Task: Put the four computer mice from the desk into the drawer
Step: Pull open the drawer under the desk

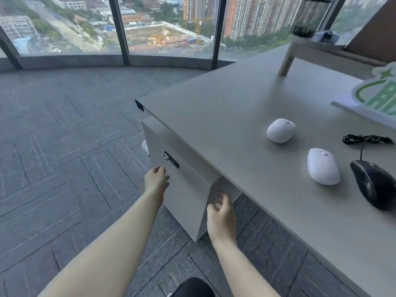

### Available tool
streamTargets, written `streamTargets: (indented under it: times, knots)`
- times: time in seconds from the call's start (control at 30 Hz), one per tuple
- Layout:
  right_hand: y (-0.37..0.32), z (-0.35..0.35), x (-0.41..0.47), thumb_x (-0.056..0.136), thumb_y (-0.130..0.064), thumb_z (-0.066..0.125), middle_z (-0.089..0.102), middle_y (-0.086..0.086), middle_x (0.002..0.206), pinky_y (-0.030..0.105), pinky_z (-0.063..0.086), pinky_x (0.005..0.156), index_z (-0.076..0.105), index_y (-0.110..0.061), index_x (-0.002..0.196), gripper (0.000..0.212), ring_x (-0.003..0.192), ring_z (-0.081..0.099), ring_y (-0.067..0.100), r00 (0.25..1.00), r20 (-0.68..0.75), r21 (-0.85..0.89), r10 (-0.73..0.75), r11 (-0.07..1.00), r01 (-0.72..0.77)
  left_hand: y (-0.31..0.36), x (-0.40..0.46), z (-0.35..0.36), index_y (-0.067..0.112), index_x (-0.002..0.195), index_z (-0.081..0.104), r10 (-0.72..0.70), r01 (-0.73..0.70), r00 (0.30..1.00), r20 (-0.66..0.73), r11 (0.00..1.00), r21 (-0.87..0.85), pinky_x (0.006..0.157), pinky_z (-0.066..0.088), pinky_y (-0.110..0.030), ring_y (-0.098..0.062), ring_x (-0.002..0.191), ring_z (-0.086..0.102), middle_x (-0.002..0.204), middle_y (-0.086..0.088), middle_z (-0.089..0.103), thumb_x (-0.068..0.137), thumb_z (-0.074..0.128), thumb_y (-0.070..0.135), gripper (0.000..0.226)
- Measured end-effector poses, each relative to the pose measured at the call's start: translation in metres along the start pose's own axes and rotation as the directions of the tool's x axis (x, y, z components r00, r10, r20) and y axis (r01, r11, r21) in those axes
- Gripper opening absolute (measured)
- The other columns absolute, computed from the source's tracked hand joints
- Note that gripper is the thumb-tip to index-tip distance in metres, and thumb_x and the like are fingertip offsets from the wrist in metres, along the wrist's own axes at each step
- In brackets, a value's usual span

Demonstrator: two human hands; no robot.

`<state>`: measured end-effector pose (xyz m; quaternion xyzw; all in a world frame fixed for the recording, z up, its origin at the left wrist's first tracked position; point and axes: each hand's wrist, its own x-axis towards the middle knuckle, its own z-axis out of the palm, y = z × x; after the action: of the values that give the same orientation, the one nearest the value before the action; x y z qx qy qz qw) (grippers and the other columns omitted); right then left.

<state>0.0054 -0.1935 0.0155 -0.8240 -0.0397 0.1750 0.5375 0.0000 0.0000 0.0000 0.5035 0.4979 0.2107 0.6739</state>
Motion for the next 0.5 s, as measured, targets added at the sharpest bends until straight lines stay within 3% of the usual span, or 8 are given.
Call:
streamTargets:
  times: [0.07,0.17,0.23,0.33,0.5]
  knots:
    - [-0.001,0.005,0.005,0.092,-0.011,0.048,0.058,-0.001,0.131,0.029,0.047,0.09,0.049,-0.021,0.134,0.044,0.115,0.056,0.015,1.0,0.007,0.01,-0.025,1.0,0.025,0.004,0.013,0.007,0.013,0.098,0.057,-0.006,0.006,1.0,-0.01,0.999,-0.039,0.077,0.049,-0.036,-0.024,0.09,0.056,0.089,-0.005,0.053,0.094,0.045,0.019,0.014]
    - [-0.001,0.01,0.009,0.091,-0.009,0.05,0.066,-0.001,0.12,0.019,0.047,0.082,0.058,-0.018,0.125,0.036,0.106,0.061,0.01,0.999,-0.006,0.036,-0.04,0.999,0.04,0.007,0.035,0.021,0.01,0.095,0.058,-0.05,0.048,0.998,-0.028,0.996,-0.073,0.085,0.054,-0.042,-0.025,0.087,0.061,0.087,-0.005,0.058,0.093,0.05,0.026,0.019]
    - [0.001,0.012,0.011,0.09,-0.007,0.05,0.068,-0.001,0.113,0.019,0.048,0.079,0.061,-0.015,0.119,0.032,0.101,0.063,0.01,0.999,-0.038,0.04,-0.033,0.999,0.035,0.008,0.047,0.027,0.009,0.091,0.057,-0.063,0.058,0.996,-0.065,0.996,-0.072,0.08,0.055,-0.043,-0.029,0.085,0.061,0.093,-0.01,0.061,0.092,0.049,0.026,0.019]
    - [0.001,0.014,0.015,0.087,-0.007,0.051,0.07,-0.002,0.104,0.016,0.05,0.072,0.064,-0.016,0.109,0.027,0.094,0.065,0.007,0.997,-0.072,0.015,-0.038,0.999,0.039,0.008,0.062,0.03,0.006,0.103,0.055,-0.081,0.075,0.991,-0.102,0.995,-0.066,0.068,0.056,-0.042,-0.031,0.094,0.061,0.104,-0.014,0.059,0.092,0.048,0.025,0.023]
    - [0.001,0.008,0.016,0.086,-0.009,0.052,0.071,-0.005,0.099,0.028,0.054,0.075,0.063,-0.025,0.096,0.021,0.089,0.065,0.009,0.995,-0.066,-0.071,-0.071,0.995,0.067,0.005,0.07,0.031,0.001,0.103,0.055,-0.089,0.084,0.992,-0.088,0.994,-0.066,0.057,0.057,-0.042,-0.032,0.101,0.057,0.109,-0.017,0.054,0.093,0.047,0.021,0.024]
